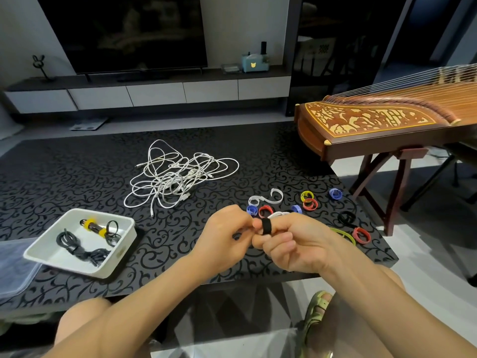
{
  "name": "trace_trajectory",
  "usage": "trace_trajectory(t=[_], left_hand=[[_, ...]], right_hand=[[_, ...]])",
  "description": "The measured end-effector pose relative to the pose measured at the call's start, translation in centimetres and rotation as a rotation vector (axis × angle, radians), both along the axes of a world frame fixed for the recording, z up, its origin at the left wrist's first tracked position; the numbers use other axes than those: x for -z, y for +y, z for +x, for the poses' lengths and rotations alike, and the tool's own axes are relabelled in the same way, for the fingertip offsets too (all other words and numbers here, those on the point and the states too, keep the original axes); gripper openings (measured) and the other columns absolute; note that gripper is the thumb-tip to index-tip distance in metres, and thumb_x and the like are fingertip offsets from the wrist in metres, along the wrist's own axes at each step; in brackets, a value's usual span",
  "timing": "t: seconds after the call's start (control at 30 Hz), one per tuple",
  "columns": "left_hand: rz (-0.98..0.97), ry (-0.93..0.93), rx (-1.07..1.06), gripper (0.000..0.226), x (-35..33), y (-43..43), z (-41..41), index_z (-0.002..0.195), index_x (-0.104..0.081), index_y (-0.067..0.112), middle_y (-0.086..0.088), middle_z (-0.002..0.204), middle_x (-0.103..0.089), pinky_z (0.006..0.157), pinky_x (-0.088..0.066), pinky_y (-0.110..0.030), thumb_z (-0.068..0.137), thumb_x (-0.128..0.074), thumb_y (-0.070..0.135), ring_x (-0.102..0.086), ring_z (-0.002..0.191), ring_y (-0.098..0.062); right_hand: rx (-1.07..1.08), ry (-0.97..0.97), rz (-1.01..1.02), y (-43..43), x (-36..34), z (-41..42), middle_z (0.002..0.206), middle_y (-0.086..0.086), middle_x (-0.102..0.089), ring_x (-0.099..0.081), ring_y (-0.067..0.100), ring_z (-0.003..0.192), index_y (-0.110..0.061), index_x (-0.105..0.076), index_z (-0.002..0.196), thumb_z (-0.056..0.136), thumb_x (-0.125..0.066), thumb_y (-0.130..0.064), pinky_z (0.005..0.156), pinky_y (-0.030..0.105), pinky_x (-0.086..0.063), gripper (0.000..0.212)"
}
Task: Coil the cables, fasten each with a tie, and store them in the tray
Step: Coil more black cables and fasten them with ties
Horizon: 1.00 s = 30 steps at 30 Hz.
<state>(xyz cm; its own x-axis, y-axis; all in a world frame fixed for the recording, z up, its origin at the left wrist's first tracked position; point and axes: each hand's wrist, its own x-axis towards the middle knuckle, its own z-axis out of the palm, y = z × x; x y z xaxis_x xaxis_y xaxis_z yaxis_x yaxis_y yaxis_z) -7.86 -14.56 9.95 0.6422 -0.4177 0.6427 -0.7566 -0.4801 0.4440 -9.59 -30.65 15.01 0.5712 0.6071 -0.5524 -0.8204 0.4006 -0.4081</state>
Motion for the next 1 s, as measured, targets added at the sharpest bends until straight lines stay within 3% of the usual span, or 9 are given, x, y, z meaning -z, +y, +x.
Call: trace_trajectory(t=[0.13,0.3,0.4,0.47,0.57,0.67,0.8,0.9,1.0], left_hand=[[-0.359,0.500,-0.084,0.029,-1.1,-0.5,-0.3,0.057,-0.059,0.021,0.004,0.053,-0.057,0.054,-0.039,-0.023,0.082,-0.068,0.009,-0.049,0.053,-0.006],[-0.713,1.133,0.079,0.037,-2.8,-0.1,0.7,0.048,-0.057,0.014,-0.019,0.060,-0.063,0.040,-0.029,-0.015,0.082,-0.059,-0.003,-0.044,0.043,-0.010],[-0.826,1.371,0.163,0.029,-3.7,-0.3,1.1,0.045,-0.057,0.015,-0.017,0.059,-0.061,0.036,-0.028,-0.015,0.072,-0.060,0.006,-0.042,0.043,-0.011],[-0.836,1.470,0.207,0.023,-4.0,-0.4,1.3,0.047,-0.065,0.009,-0.013,0.058,-0.060,0.035,-0.029,-0.014,0.070,-0.059,0.010,-0.043,0.043,-0.009],[-0.946,1.571,0.244,0.016,-4.0,-0.2,1.4,0.075,-0.070,-0.003,-0.013,0.062,-0.059,0.035,-0.032,-0.014,0.072,-0.059,0.008,-0.046,0.045,-0.009],[-1.037,1.590,0.271,0.023,-3.8,0.1,1.2,0.095,-0.055,-0.005,-0.013,0.066,-0.061,0.037,-0.036,-0.013,0.075,-0.058,0.007,-0.048,0.049,-0.009],[-1.066,1.585,0.281,0.021,-3.6,0.6,1.0,0.072,-0.067,-0.006,-0.013,0.067,-0.060,0.036,-0.036,-0.011,0.083,-0.051,0.000,-0.048,0.048,-0.006],[-1.050,1.494,0.206,0.042,-2.9,0.6,0.8,0.058,-0.066,0.001,-0.011,0.061,-0.057,0.035,-0.032,-0.010,0.092,-0.042,-0.004,-0.045,0.044,-0.005],[-0.910,1.283,0.110,0.033,-2.4,0.0,0.2,0.063,-0.061,0.001,-0.009,0.059,-0.056,0.037,-0.031,-0.010,0.092,-0.046,-0.005,-0.043,0.042,-0.005]], right_hand=[[0.044,-0.332,-0.187,-1.4,-1.3,-1.2,0.058,0.003,-0.054,-0.046,0.007,0.039,-0.006,-0.076,0.092,0.078,-0.059,-0.013,0.037,0.018,-0.042,0.022],[0.511,-0.891,-0.886,-3.6,0.4,-0.4,0.070,0.001,-0.060,-0.052,0.008,0.053,-0.017,-0.071,0.094,0.088,-0.050,0.005,0.051,0.019,-0.044,0.031],[0.345,-0.958,-0.764,-2.7,1.6,0.3,0.098,0.001,-0.068,-0.065,0.006,0.085,-0.026,-0.070,0.098,0.084,-0.045,0.013,0.075,0.023,-0.048,0.048],[0.180,-0.958,-0.587,-2.0,2.3,0.5,0.105,0.000,-0.071,-0.064,0.010,0.099,-0.021,-0.070,0.102,0.089,-0.046,0.007,0.087,0.028,-0.048,0.039],[0.188,-0.960,-0.509,-0.4,3.0,0.4,0.083,-0.003,-0.071,-0.064,0.008,0.078,-0.014,-0.069,0.096,0.094,-0.051,-0.006,0.074,0.025,-0.052,0.020],[0.382,-1.039,-0.767,0.7,3.6,0.2,0.062,-0.006,-0.066,-0.055,0.003,0.056,-0.021,-0.067,0.083,0.091,-0.058,-0.004,0.059,0.015,-0.047,0.021],[0.380,-1.217,-1.060,0.8,3.4,-0.3,0.057,-0.013,-0.059,-0.051,-0.001,0.054,-0.031,-0.060,0.070,0.091,-0.059,-0.009,0.056,0.012,-0.040,0.030],[0.362,-1.223,-1.097,1.3,3.4,-1.1,0.051,-0.015,-0.051,-0.047,-0.001,0.052,-0.027,-0.057,0.065,0.089,-0.061,-0.010,0.054,0.010,-0.036,0.030],[0.368,-1.143,-1.058,2.0,3.1,-2.0,0.047,-0.016,-0.050,-0.045,0.000,0.047,-0.021,-0.060,0.065,0.088,-0.062,-0.011,0.049,0.010,-0.034,0.025]])
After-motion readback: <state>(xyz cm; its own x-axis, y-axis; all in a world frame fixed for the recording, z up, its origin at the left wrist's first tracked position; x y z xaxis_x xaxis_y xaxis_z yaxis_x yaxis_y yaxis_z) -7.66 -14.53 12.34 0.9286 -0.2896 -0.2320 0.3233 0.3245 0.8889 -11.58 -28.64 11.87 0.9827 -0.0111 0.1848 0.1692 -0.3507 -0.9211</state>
